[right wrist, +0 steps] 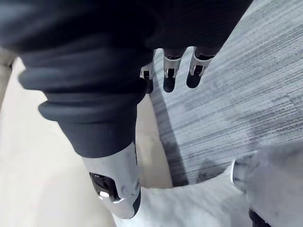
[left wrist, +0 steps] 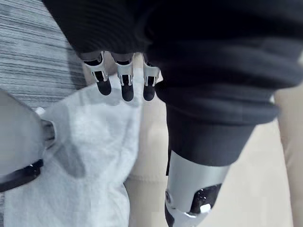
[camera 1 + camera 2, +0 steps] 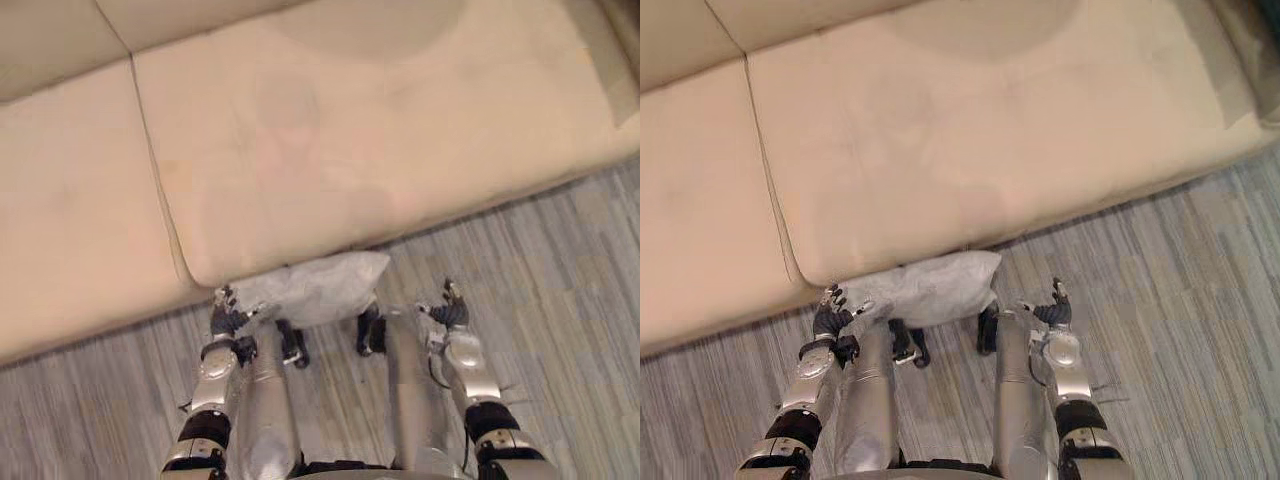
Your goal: Pick up cushions and gather them together orderly.
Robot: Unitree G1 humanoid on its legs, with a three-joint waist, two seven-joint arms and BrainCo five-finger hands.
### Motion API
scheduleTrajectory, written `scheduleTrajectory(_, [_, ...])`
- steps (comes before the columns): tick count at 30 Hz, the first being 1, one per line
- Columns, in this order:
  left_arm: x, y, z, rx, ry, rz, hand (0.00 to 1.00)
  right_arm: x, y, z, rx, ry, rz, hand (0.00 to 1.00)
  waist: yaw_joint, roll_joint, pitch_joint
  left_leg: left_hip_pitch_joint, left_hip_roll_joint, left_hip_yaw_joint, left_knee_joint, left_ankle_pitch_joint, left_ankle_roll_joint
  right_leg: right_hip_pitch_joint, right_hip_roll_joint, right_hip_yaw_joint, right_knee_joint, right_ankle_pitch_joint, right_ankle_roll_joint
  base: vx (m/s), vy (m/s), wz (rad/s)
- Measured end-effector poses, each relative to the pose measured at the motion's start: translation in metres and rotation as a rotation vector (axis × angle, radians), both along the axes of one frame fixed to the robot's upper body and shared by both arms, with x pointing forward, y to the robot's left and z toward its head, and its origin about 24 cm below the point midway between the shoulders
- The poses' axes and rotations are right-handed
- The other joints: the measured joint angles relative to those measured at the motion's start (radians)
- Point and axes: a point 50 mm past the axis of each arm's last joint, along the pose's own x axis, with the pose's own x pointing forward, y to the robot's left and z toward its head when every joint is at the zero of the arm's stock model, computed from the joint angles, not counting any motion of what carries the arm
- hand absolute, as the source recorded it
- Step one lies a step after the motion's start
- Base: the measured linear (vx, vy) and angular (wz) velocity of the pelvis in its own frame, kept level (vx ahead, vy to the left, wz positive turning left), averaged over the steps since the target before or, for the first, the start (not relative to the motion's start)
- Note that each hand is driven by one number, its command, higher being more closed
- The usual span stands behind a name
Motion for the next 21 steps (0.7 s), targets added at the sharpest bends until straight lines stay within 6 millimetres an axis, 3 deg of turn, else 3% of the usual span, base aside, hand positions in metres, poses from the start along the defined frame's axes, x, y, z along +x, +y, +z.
scheduleTrajectory(3, [0.008, 0.001, 0.008, -0.034, -0.036, 0.057, 0.00, 0.020, 0.009, 0.018, -0.022, -0.052, 0.043, 0.00, 0.024, 0.004, 0.026, -0.108, -0.009, -0.027, 0.051, 0.005, 0.006, -0.099, -0.021, -0.013, 0.065, -0.008, -0.013, -0.15, -0.055, 0.22])
scheduleTrajectory(5, [0.014, 0.001, 0.014, -0.038, -0.065, 0.080, 0.00, 0.034, 0.013, 0.034, -0.042, -0.102, 0.061, 0.00, 0.025, 0.012, 0.050, -0.167, -0.016, -0.049, 0.072, 0.018, 0.014, -0.142, -0.035, -0.033, 0.090, -0.012, -0.019, -0.13, -0.071, 0.32])
scheduleTrajectory(9, [0.034, 0.004, 0.037, -0.057, -0.159, 0.134, 0.00, 0.064, 0.022, 0.080, -0.082, -0.238, 0.093, 0.00, 0.029, 0.010, 0.069, -0.317, -0.034, -0.069, 0.088, 0.059, 0.021, -0.280, -0.061, -0.051, 0.123, -0.007, -0.023, -0.10, -0.066, 0.23])
scheduleTrajectory(10, [0.045, 0.002, 0.049, -0.057, -0.198, 0.135, 0.00, 0.074, 0.031, 0.100, -0.092, -0.295, 0.113, 0.00, 0.033, 0.010, 0.075, -0.361, -0.035, -0.074, 0.089, 0.069, 0.021, -0.319, -0.063, -0.056, 0.123, 0.003, -0.028, -0.08, -0.058, 0.11])
scheduleTrajectory(11, [0.049, 0.001, 0.054, -0.059, -0.215, 0.132, 0.00, 0.077, 0.033, 0.105, -0.098, -0.308, 0.119, 0.00, 0.035, 0.010, 0.076, -0.376, -0.036, -0.076, 0.089, 0.075, 0.026, -0.333, -0.063, -0.057, 0.123, 0.009, -0.032, -0.07, -0.048, 0.06])
scheduleTrajectory(12, [0.059, -0.005, 0.066, -0.068, -0.253, 0.118, 0.00, 0.083, 0.040, 0.119, -0.103, -0.349, 0.132, 1.00, 0.038, 0.011, 0.077, -0.404, -0.036, -0.077, 0.090, 0.082, 0.029, -0.359, -0.064, -0.058, 0.124, 0.012, -0.033, -0.05, -0.029, 0.04])
scheduleTrajectory(13, [0.069, -0.014, 0.078, -0.081, -0.288, 0.097, 1.00, 0.089, 0.048, 0.133, -0.104, -0.386, 0.145, 1.00, 0.040, 0.012, 0.081, -0.421, -0.037, -0.080, 0.090, 0.086, 0.029, -0.374, -0.065, -0.060, 0.124, 0.015, -0.031, -0.04, -0.024, 0.04])
scheduleTrajectory(17, [0.095, -0.046, 0.115, -0.131, -0.381, 0.061, 1.00, 0.095, 0.073, 0.154, -0.056, -0.448, 0.155, 1.00, 0.024, 0.012, 0.082, -0.459, -0.049, -0.094, 0.086, 0.095, 0.028, -0.403, -0.070, -0.068, 0.123, 0.017, -0.030, -0.05, -0.011, 0.07])
scheduleTrajectory(21, [0.099, -0.041, 0.123, -0.115, -0.377, 0.110, 1.00, 0.093, 0.080, 0.159, 0.000, -0.471, 0.133, 1.00, 0.017, 0.012, 0.082, -0.471, -0.050, -0.093, 0.067, 0.105, 0.025, -0.417, -0.067, -0.071, 0.110, 0.024, -0.036, -0.04, -0.018, 0.02])
